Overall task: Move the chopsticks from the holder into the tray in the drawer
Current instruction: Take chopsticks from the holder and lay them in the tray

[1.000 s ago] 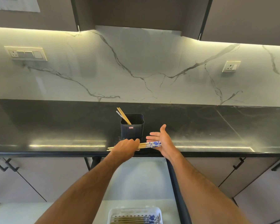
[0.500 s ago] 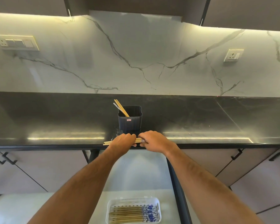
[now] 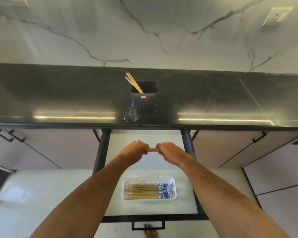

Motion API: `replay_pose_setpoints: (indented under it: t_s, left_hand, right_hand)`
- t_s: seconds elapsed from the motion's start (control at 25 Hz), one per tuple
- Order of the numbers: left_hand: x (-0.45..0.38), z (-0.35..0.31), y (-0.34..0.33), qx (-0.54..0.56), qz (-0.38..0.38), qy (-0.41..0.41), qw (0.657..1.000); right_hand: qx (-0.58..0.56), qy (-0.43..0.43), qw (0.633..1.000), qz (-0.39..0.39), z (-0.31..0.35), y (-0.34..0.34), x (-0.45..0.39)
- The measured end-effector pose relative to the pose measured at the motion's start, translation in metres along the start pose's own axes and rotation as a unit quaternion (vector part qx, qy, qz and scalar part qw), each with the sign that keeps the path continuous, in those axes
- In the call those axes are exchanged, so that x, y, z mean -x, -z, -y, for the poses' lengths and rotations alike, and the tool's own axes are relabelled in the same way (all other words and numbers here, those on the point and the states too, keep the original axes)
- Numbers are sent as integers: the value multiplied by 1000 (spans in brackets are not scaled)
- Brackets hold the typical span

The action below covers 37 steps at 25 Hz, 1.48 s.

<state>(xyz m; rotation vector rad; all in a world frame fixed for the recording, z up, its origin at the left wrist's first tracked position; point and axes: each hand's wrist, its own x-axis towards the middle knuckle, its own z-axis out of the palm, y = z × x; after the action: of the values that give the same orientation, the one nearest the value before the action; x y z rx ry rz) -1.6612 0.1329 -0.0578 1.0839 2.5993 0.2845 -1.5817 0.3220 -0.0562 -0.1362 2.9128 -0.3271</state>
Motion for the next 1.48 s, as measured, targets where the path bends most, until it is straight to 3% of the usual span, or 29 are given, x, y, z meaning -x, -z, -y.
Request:
replay_pose_setpoints:
  t_s: [0.48,0.84,1.48]
  left_hand:
    - [69,-3,-130,-21,64,-5,998]
    - [69,-9,-164,-11,75,51,996]
    - [65,-2,-176,-44,46,60,996]
  right_hand:
    - [21,1,999,25,20,-126,62]
    - [31,-28,999,29,15,-174,62]
    - [26,-54,998,-6,14,-194,57]
